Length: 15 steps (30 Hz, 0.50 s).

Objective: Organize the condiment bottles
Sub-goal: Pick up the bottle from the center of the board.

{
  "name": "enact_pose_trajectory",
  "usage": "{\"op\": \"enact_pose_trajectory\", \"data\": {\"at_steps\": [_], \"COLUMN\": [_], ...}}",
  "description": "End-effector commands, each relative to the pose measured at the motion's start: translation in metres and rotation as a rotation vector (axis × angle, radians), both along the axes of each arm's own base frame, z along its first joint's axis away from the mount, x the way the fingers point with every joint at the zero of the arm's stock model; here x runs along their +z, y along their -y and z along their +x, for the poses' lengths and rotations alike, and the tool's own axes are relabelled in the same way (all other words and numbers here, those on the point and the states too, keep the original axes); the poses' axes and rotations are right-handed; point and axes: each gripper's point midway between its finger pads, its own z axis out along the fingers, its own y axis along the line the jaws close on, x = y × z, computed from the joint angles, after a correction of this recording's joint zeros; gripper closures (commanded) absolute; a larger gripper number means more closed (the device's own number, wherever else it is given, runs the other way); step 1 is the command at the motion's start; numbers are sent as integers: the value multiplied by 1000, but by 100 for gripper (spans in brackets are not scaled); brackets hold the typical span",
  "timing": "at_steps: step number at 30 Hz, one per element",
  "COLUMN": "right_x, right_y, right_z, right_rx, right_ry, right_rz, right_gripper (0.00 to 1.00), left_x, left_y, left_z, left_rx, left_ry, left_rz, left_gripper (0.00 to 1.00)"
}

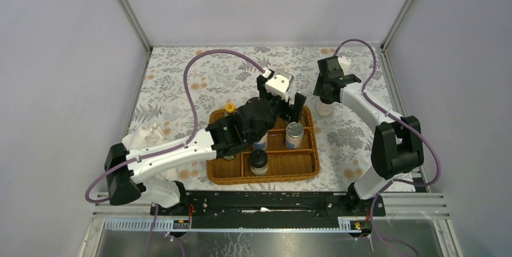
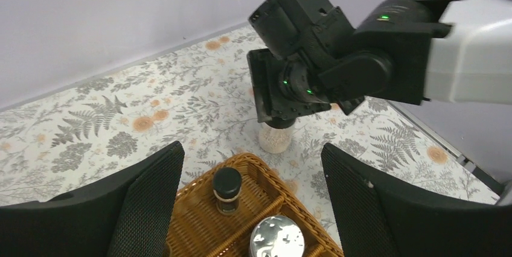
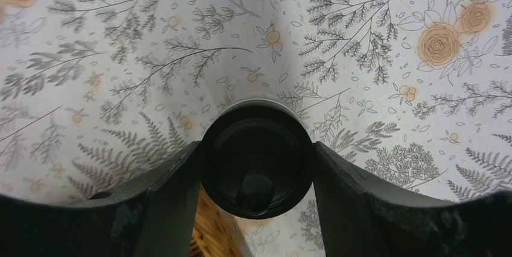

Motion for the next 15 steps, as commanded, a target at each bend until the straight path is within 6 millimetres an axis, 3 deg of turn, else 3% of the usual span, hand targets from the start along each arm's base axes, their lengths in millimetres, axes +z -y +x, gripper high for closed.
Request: {"op": "enact_pose_trajectory", "data": {"at_steps": [1, 6, 15], "right_x": [80, 118, 173], "right_y": [-11, -23, -44], "right_z": [0, -19, -77], "right_rx": [36, 81, 208], "right_ry": [170, 230, 309], "right_rz": [19, 27, 60], "right_gripper": [100, 100, 100], "left_x": [26, 39, 54], "left_y": [-29, -48, -76], "left_z": [7, 8, 6], "left_rx": [93, 147, 224], "left_ry": [42, 49, 37], "left_rz": [-19, -34, -57], "left_gripper": [12, 12, 13]}}
